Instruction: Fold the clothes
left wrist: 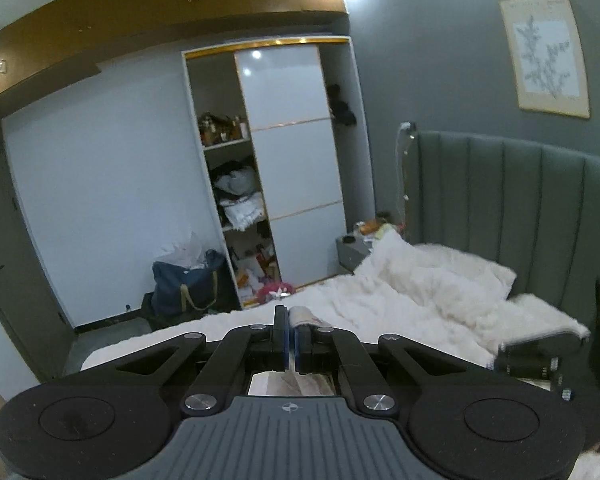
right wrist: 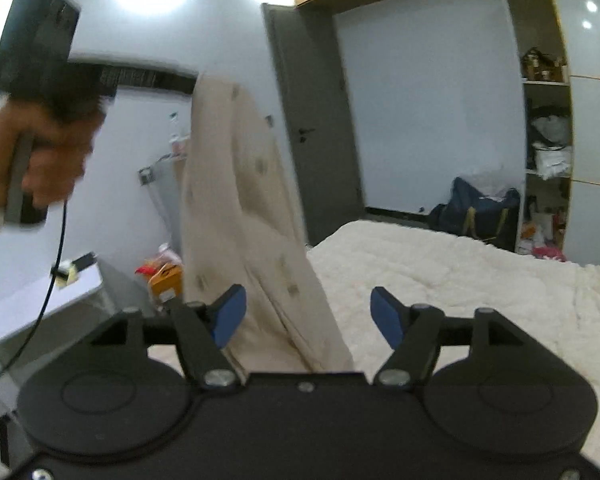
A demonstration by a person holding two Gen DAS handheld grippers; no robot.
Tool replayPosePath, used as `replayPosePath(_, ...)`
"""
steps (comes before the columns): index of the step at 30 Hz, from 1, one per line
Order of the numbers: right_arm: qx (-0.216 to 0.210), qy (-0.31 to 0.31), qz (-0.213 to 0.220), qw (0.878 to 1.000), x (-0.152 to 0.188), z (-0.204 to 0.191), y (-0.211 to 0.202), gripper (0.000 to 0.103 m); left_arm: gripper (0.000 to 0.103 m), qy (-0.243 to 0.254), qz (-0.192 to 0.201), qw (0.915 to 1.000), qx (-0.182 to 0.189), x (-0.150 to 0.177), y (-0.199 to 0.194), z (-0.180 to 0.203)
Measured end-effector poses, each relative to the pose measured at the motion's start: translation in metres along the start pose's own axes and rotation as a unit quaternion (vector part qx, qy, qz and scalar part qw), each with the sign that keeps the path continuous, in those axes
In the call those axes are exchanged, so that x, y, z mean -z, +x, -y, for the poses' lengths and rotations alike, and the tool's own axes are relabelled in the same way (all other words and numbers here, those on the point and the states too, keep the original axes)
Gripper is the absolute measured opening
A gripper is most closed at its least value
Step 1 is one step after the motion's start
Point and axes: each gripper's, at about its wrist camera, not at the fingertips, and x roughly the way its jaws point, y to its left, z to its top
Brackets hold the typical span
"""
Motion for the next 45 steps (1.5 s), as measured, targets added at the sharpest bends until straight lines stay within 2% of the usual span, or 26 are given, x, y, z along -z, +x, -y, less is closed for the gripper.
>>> replayPosePath(5,-0.049,-0.046,-0.038,0.997,0.025,-0.024,0.023,0.071,0.001,-0.009,0.001,0.9999,-0.008,-0.011,-0.017,-0.009)
replayPosePath(8,-0.050,-0.077,-0.060,0.994,0.039,-0.041,0.049,0.068,0.001,-0.022,-0.002,0.9997,-0.010,-0.010,-0.024,-0.017)
replayPosePath(10,-0.038,-0.091,-0.072,0.993,0.046,-0.049,0.065,0.057,0.001,-0.026,-0.005,0.9996,-0.014,-0.004,-0.024,-0.022)
replayPosePath(11,-0.033,-0.095,-0.079,0.992,0.048,-0.051,0.071,0.042,0.001,-0.034,-0.008,0.9993,-0.014,0.001,-0.024,-0.026)
replayPosePath(12,-0.028,-0.098,-0.086,0.991,0.050,-0.051,0.076,0.022,0.001,-0.045,-0.011,0.9989,-0.012,0.006,-0.025,-0.030)
replayPosePath(14,-0.019,-0.104,-0.101,0.989,0.052,-0.052,0.085,0.001,0.001,-0.058,-0.017,0.9981,-0.013,0.013,-0.025,-0.038)
replayPosePath(19,0.002,-0.101,-0.100,0.990,0.049,-0.045,0.077,0.000,0.001,-0.081,-0.023,0.9962,-0.024,0.029,-0.025,-0.055)
replayPosePath(23,0.024,-0.097,-0.083,0.992,0.041,-0.037,0.054,0.000,0.001,-0.090,-0.021,0.9950,-0.037,0.033,-0.031,-0.069)
replayPosePath(30,0.045,-0.075,-0.032,0.996,0.008,-0.013,0.003,0.000,0.001,-0.078,-0.019,0.9943,-0.070,0.040,-0.039,-0.081)
replayPosePath(34,0.073,-0.068,-0.030,0.995,0.002,0.002,-0.004,0.000,0.001,-0.080,-0.027,0.9942,-0.066,0.048,-0.031,-0.078)
replayPosePath(37,0.086,-0.068,-0.028,0.994,-0.002,0.007,-0.012,0.000,0.001,-0.060,-0.042,0.9948,-0.070,0.057,-0.019,-0.071)
replayPosePath(40,0.102,-0.080,-0.048,0.990,0.004,0.011,-0.012,0.000,0.002,-0.053,-0.078,0.9940,-0.055,0.076,0.002,-0.068)
replayPosePath(42,0.112,-0.067,-0.081,0.988,0.022,0.023,-0.001,0.000,0.002,-0.057,-0.123,0.9903,-0.033,0.106,0.034,-0.060)
replayPosePath(43,0.116,-0.052,-0.100,0.987,0.033,0.032,0.007,0.000,0.002,-0.058,-0.131,0.9893,-0.028,0.112,0.040,-0.057)
replayPosePath(45,0.130,-0.022,-0.149,0.980,0.067,0.052,0.025,0.000,0.002,-0.064,-0.195,0.9787,-0.011,0.158,0.083,-0.043)
